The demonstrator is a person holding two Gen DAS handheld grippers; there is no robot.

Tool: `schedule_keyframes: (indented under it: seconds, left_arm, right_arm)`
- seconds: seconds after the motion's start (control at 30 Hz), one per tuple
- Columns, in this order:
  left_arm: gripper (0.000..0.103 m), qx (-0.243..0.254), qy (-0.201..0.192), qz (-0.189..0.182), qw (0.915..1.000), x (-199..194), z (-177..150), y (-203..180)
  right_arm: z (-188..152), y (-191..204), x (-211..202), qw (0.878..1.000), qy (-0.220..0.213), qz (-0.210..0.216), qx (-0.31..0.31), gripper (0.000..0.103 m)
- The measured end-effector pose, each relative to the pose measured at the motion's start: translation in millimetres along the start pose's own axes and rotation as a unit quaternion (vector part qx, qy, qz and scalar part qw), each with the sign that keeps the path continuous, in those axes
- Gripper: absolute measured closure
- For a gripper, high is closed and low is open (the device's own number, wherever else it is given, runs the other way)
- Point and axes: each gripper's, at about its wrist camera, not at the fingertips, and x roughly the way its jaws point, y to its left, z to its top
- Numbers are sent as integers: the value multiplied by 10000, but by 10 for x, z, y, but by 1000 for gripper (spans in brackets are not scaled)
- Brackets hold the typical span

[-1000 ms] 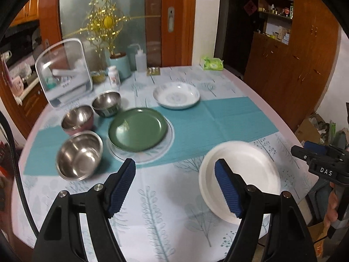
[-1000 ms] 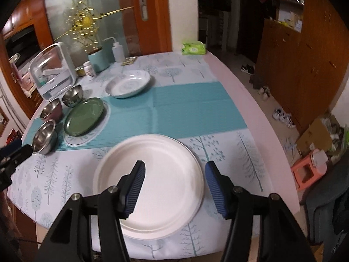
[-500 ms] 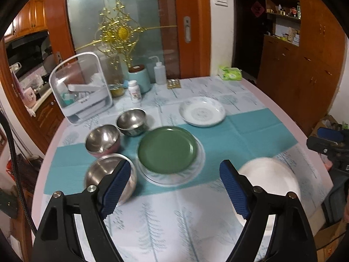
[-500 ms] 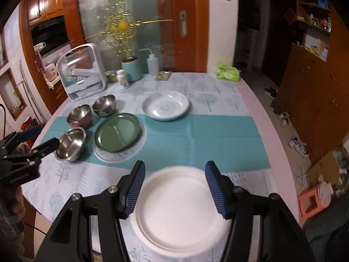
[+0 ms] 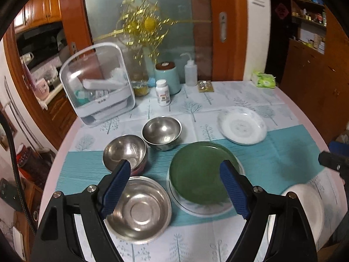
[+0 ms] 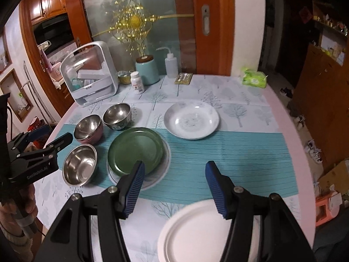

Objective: Organize plates and bowls

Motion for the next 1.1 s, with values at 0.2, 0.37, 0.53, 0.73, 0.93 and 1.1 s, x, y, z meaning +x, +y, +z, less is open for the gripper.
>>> schedule_keyframes:
  seconds: [0.2,0.37,0.53,0.73,0.93,1.1]
  left_arm:
    - [20,-207,525,-239,9981,681,167,139]
    - [20,-395,1010,-481,9929,1130,248,202]
    - [20,-296,1285,-362,9906,1456,268,186]
    - [20,-241,1693,-319,9848,1803,222,136]
    - [31,-284,2138,-465,9754,2158,126,94]
    - [36,-388,2323,-664,9696,2307,52,106]
  right_arm:
    - [197,-66,611,9982,479,74,354,45]
    - [342,-79,949,9967,688,58,429,45]
    - [464,-39,1201,9961,764,115,422,45]
    - [442,44,1556,9938,1049,210,310,45]
    - [306,45,1892,9881,1430,370,434,45]
    - [225,28,2087,9837,1649,471,534,45]
